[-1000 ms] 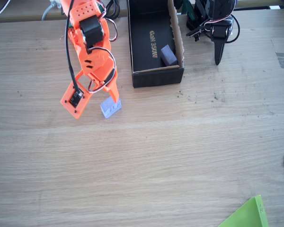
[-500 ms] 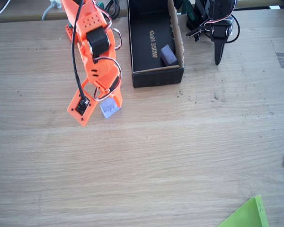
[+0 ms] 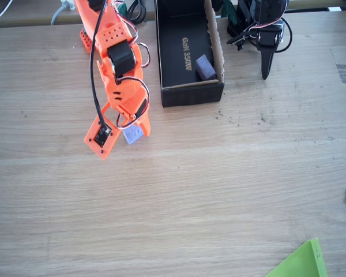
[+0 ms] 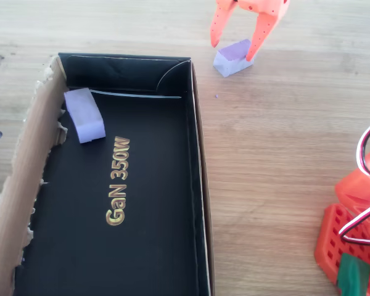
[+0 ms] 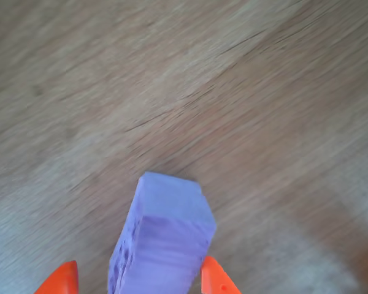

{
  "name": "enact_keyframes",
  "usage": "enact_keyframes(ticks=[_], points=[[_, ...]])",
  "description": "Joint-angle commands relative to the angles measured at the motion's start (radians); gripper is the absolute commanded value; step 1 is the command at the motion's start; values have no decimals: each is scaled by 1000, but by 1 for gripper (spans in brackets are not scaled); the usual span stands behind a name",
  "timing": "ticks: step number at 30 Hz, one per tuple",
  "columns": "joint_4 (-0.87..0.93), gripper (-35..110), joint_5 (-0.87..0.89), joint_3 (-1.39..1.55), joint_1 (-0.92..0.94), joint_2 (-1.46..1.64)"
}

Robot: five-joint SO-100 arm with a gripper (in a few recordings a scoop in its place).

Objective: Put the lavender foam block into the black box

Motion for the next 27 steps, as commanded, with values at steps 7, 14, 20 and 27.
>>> enact_keyframes(ticks=[7, 14, 20, 27], points=[[9, 22, 3, -89, 17, -18], [8, 0, 20, -124, 28, -44], [17, 0, 21, -126, 25, -29], [21, 0, -38, 51, 9, 212]])
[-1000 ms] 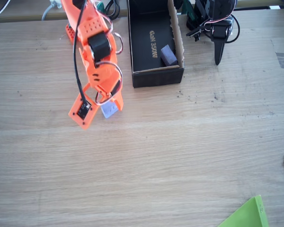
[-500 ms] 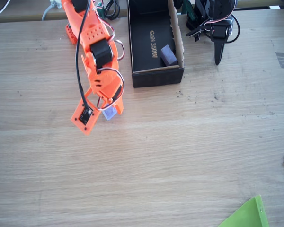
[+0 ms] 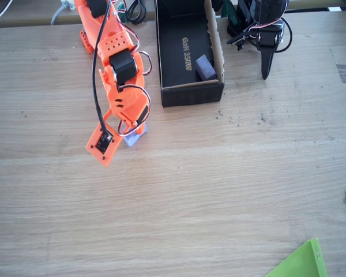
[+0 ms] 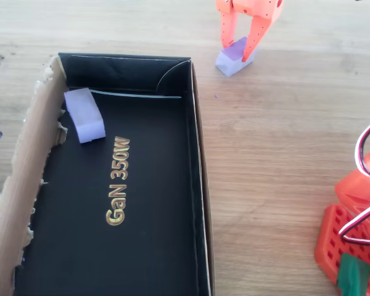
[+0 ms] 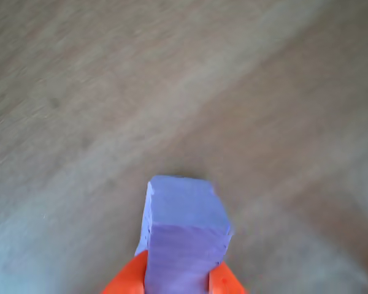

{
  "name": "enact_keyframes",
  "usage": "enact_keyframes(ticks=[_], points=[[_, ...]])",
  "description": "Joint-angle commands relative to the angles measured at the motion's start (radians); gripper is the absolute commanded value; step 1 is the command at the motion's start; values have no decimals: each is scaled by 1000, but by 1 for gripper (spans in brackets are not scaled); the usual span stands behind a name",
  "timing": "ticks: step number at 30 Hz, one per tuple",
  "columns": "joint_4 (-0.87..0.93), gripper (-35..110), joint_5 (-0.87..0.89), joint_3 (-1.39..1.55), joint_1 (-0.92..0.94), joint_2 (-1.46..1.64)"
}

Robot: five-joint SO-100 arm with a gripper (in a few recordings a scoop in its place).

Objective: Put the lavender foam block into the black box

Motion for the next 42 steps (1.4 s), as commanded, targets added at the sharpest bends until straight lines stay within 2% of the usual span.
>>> enact_keyframes(ticks=[1, 10, 27, 31, 38, 42], points=[[20, 0, -23, 123, 0, 258], [20, 0, -143, 357, -28, 769], [20, 0, -147, 362, -81, 868], [14, 0, -130, 351, -212, 845], [-110, 0, -227, 331, -586, 850], [-103, 4, -193, 325, -713, 836]])
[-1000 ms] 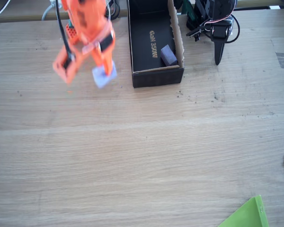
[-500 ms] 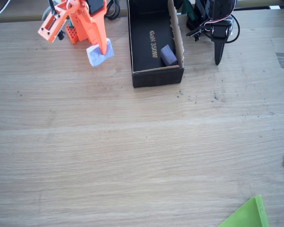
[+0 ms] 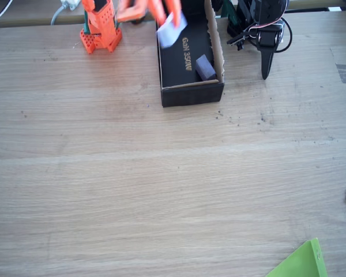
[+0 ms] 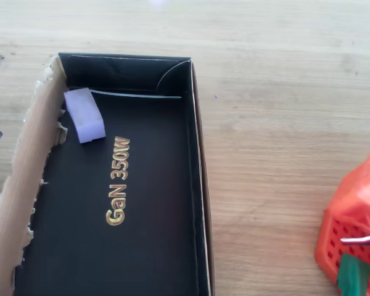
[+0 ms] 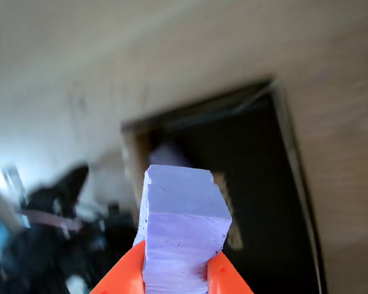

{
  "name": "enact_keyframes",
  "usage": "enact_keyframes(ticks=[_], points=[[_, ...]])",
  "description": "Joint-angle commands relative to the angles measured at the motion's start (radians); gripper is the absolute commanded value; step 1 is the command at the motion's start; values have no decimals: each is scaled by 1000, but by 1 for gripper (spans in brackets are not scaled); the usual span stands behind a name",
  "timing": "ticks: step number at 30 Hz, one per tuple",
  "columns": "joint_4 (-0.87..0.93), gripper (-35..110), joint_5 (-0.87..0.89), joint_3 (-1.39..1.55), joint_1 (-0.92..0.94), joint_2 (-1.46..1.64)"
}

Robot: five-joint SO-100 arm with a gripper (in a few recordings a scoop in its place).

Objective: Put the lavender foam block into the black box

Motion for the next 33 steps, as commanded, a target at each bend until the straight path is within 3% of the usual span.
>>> enact_keyframes(ticks=[1, 8, 13, 20, 33], points=[[5, 5, 38, -25, -74, 23], [17, 4, 54, -26, -104, 17], [34, 22, 51, -23, -100, 14], [40, 29, 38, -26, -89, 11], [46, 29, 57, -26, -63, 41]])
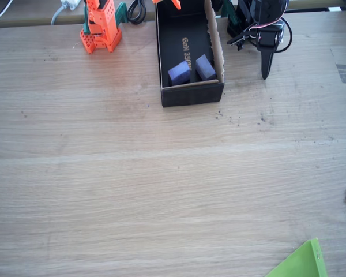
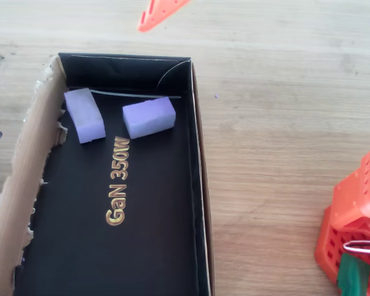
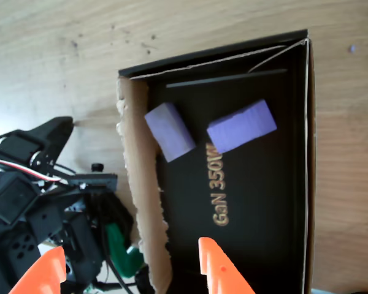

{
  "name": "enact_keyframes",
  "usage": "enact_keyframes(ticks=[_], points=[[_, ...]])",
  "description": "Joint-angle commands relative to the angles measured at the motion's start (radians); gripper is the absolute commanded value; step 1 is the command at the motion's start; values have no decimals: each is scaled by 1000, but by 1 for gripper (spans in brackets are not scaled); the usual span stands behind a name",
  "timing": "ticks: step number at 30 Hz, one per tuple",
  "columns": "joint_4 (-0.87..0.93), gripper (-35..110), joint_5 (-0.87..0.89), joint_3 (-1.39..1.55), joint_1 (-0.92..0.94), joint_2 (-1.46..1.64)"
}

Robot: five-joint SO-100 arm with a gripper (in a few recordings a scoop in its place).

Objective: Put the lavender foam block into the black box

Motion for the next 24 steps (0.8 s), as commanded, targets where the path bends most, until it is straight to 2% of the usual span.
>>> enact_keyframes(ticks=[1, 4, 8, 14, 19, 24], points=[[17, 28, 11, -26, 37, 54], [29, 21, 38, -26, 75, 63], [80, 0, 124, -15, 207, 121], [66, 0, 140, 233, 601, 448], [-126, 0, 2, 518, 956, 673], [-380, 0, -14, 772, 1025, 850]])
